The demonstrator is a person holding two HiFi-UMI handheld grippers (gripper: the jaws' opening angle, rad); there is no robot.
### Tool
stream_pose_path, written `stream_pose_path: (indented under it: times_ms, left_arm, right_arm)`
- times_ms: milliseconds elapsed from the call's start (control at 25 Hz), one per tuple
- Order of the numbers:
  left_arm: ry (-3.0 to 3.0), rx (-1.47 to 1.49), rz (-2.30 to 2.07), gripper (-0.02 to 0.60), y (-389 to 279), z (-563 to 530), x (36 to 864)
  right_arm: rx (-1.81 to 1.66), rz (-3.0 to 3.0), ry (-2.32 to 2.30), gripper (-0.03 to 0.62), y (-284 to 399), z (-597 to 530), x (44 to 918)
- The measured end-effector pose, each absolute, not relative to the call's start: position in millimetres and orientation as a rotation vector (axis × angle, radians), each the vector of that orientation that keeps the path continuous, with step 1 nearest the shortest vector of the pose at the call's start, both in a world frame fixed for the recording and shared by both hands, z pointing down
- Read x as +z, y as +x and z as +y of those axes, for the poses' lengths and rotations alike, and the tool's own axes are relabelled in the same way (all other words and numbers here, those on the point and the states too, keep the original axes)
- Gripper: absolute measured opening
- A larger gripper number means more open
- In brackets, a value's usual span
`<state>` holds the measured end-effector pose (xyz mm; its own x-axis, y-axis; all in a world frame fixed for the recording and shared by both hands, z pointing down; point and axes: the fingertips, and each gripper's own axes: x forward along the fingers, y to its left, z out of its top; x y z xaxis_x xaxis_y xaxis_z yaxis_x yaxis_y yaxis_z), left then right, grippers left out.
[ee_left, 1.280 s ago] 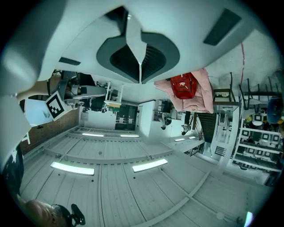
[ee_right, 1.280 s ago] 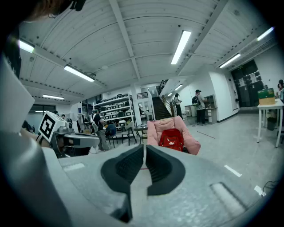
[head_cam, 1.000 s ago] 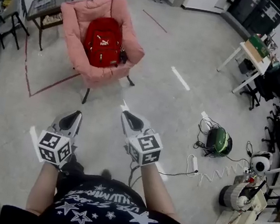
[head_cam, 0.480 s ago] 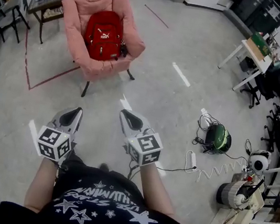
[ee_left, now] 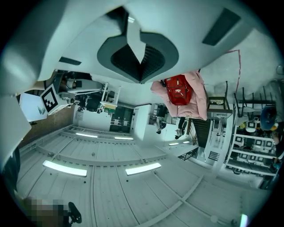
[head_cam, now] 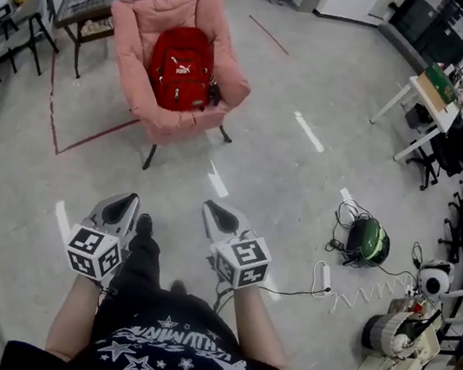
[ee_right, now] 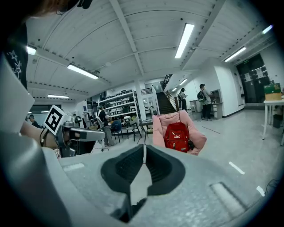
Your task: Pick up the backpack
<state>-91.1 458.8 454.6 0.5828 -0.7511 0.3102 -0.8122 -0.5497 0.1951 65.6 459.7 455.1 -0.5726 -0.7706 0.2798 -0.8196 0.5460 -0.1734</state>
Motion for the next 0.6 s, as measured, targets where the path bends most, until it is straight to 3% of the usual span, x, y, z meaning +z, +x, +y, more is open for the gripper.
stream_pose_path:
  times_ms: [600]
  left_arm:
    - [2.436, 0.249, -1.210, 0.008, -142, 281, 493]
  right_arm:
    - [0.525, -2.450, 1.472, 0.017, 48, 297, 488]
